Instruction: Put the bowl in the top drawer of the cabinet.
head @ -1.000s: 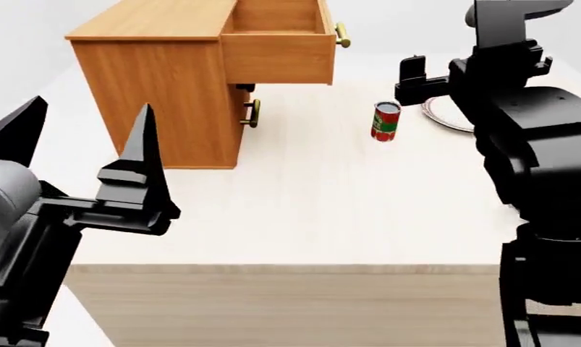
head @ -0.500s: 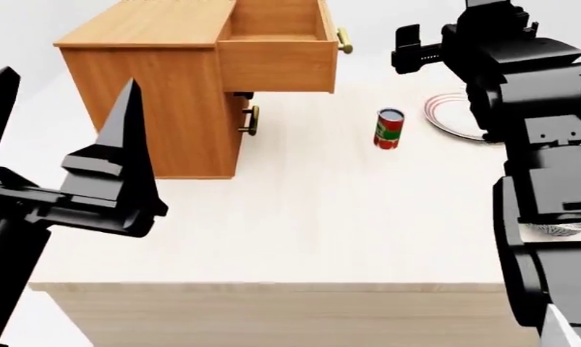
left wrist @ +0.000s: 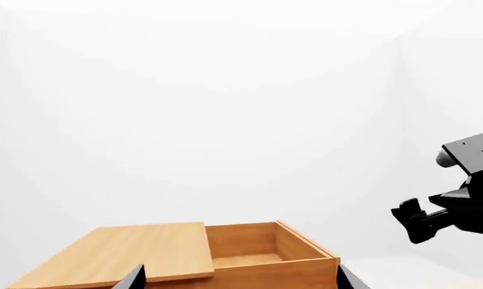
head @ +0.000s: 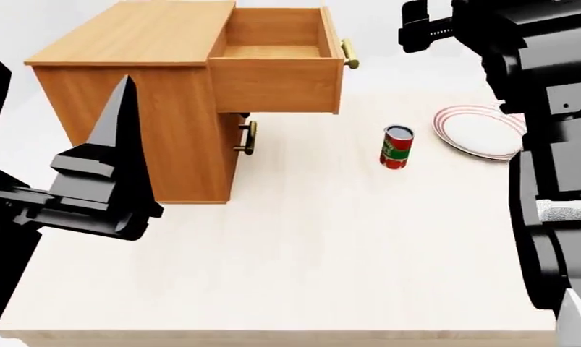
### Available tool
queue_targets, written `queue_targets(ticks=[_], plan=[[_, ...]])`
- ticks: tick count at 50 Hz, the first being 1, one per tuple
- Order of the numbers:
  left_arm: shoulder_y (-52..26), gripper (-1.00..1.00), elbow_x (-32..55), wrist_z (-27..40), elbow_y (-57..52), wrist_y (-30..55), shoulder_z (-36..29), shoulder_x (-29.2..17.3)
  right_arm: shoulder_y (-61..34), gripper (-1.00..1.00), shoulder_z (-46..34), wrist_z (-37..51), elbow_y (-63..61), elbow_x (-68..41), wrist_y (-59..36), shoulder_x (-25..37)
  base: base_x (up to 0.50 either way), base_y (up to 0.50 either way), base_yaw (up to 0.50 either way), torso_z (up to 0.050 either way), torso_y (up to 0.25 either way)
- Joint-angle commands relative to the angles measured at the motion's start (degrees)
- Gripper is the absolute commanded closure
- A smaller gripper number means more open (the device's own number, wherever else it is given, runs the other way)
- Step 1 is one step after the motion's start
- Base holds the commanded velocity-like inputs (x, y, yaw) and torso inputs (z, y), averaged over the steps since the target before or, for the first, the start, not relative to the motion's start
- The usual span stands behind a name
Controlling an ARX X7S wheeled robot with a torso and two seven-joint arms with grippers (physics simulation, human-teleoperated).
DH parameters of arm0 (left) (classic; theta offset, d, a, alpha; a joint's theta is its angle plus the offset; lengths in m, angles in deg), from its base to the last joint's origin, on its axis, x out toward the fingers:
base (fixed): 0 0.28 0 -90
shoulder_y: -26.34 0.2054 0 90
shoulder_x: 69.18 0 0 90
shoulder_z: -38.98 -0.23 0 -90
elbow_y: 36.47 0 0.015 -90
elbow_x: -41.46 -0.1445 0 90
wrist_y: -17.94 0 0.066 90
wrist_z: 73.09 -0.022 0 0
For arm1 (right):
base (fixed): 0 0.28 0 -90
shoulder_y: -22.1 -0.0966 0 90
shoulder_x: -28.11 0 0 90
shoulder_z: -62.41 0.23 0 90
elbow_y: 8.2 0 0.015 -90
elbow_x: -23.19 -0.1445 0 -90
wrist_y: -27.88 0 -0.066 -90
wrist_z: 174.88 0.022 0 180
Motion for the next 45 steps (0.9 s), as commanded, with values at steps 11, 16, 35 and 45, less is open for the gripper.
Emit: queue_targets(ticks=[11,16,35,45], plan=[[-1.54,-1.0,1.77,1.51,0.27,1.59,0.28,0.85,0.63,-1.0,-1.46,-1.1,-5.73,-0.1,-6.38,1.01,0.26,0.0,0.0,0.0,0.0],[-1.77,-1.0,2.23,2.01,0.31,1.72,0.4,0.69,1.38,-1.0,-1.37,-0.85,-6.78,-0.17,-7.15,1.52,0.25,0.03,0.0,0.0,0.0],[-1.22,-1.0,2.21,1.82,0.32,3.13,1.38,2.1,1.33,-1.0,-1.16,-0.03,-4.28,-0.23,-5.34,1.11,0.25,0.13,0.0,0.0,0.001],[-1.16,-1.0,2.88,2.27,0.26,3.48,1.64,2.45,1.43,-1.0,-0.84,0.46,-4.74,-0.39,-5.76,1.48,0.25,0.03,0.0,0.0,0.0]])
